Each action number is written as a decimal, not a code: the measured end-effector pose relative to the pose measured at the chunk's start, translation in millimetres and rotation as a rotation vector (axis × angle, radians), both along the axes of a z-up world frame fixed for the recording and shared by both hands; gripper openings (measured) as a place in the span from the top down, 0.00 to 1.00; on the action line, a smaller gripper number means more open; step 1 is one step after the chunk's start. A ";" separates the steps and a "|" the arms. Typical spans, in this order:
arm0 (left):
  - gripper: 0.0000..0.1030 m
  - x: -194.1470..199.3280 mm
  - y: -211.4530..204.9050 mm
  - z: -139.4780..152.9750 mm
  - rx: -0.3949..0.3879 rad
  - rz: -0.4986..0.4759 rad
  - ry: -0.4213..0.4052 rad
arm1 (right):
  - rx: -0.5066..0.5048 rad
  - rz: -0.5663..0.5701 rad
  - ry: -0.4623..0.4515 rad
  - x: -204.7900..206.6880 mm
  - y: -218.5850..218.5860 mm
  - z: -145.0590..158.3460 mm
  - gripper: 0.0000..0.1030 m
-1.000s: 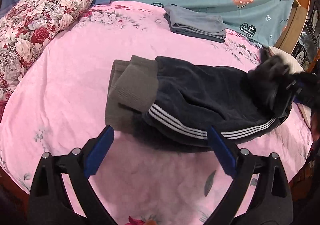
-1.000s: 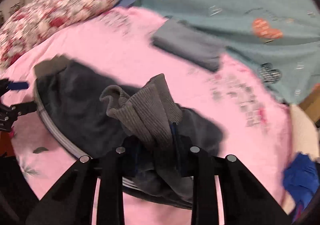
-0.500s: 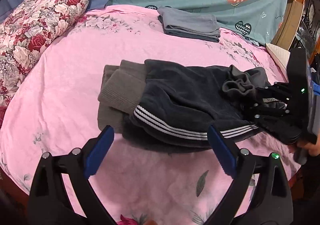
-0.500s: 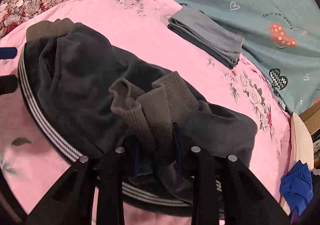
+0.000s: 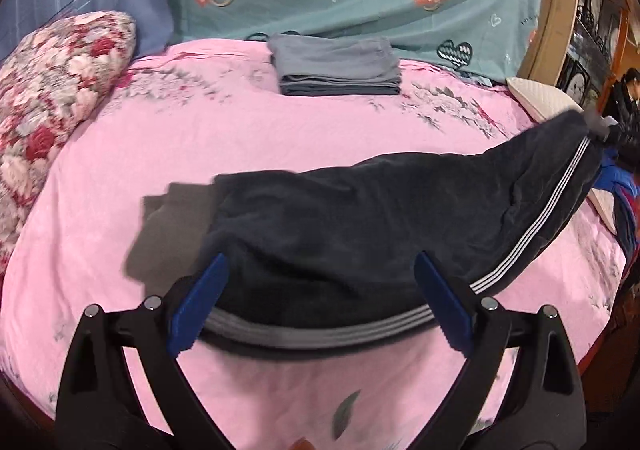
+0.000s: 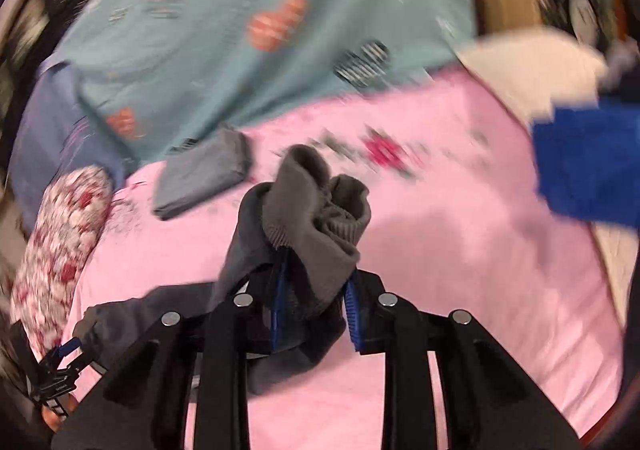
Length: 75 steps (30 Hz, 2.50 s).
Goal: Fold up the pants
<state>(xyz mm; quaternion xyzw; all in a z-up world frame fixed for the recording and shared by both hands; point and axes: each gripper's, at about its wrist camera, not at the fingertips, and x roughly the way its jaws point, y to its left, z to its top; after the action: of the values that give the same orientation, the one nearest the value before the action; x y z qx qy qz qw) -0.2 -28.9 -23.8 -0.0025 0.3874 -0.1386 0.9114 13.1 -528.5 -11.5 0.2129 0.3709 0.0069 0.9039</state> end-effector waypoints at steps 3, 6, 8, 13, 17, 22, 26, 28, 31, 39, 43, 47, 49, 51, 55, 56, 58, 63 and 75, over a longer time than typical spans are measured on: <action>0.07 20.0 -26.9 -12.9 0.058 -0.018 0.017 | 0.101 -0.043 0.116 0.9 -28.2 -68.2 0.75; 0.07 43.0 -37.5 -44.0 0.145 0.011 0.088 | 0.145 -0.059 0.137 0.6 -26.0 -98.7 0.74; 0.07 43.7 -40.6 -53.7 0.198 0.015 0.080 | 0.172 -0.065 0.130 -1.9 -30.4 -97.0 0.67; 0.12 38.2 -40.5 -44.9 0.226 0.041 0.067 | 0.110 -0.090 0.111 -17.4 -39.5 -77.3 0.52; 0.10 21.7 -84.5 -5.8 0.111 -0.093 -0.009 | 0.126 -0.073 0.127 -22.3 -37.4 -80.1 0.42; 0.10 15.5 -189.3 -13.5 0.133 -0.288 -0.019 | 0.217 -0.124 0.199 -21.6 -45.0 -105.6 0.41; 0.08 34.9 -213.3 -60.5 0.219 -0.284 0.116 | 0.285 -0.118 0.162 -22.8 -49.9 -112.3 0.35; 0.03 40.7 -204.2 -66.7 0.166 -0.264 0.149 | 0.325 -0.095 0.153 -15.5 -48.6 -118.1 0.36; 0.03 34.4 -204.0 -62.3 0.185 -0.262 0.130 | 0.349 -0.085 0.143 -8.8 -46.1 -120.3 0.70; 0.05 27.3 -158.6 -28.1 0.117 -0.178 0.026 | -0.061 0.209 -0.029 -9.2 90.3 -5.1 0.74; 0.05 27.6 -94.1 -7.2 0.056 -0.030 -0.009 | -0.238 0.450 0.014 6.7 199.9 -6.8 0.77; 0.05 30.1 -36.8 -3.4 0.022 0.094 -0.017 | -0.417 0.608 0.109 21.7 290.7 -55.6 0.79; 0.05 32.6 -19.8 -10.1 0.003 0.126 0.010 | -0.468 0.614 0.101 22.0 304.2 -68.5 0.75; 0.05 33.4 -10.4 -15.2 -0.014 0.128 0.031 | -0.451 0.615 0.104 20.1 303.7 -64.4 0.73; 0.05 30.9 -12.0 -17.3 -0.028 0.096 0.030 | -0.397 0.643 0.085 6.0 291.4 -50.3 0.75; 0.05 30.9 -14.9 -18.7 -0.030 0.090 0.027 | -0.393 0.669 0.072 1.3 290.6 -47.4 0.74; 0.05 31.0 -19.8 -21.0 -0.026 0.076 0.030 | -0.433 0.690 0.046 -6.8 290.7 -44.1 0.71; 0.05 29.1 -34.2 -20.6 -0.023 0.028 0.020 | -0.344 0.660 -0.036 -14.7 259.8 -8.9 0.65; 0.05 64.5 -90.3 -64.1 0.170 0.018 0.116 | -0.671 0.748 0.057 3.7 295.7 -55.7 0.66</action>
<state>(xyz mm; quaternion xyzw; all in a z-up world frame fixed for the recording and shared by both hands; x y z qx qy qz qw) 64.2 -119.3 -87.8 0.0634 0.4500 -0.0966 0.8855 16.7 -232.8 -67.3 -0.2369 0.4283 0.2050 0.8476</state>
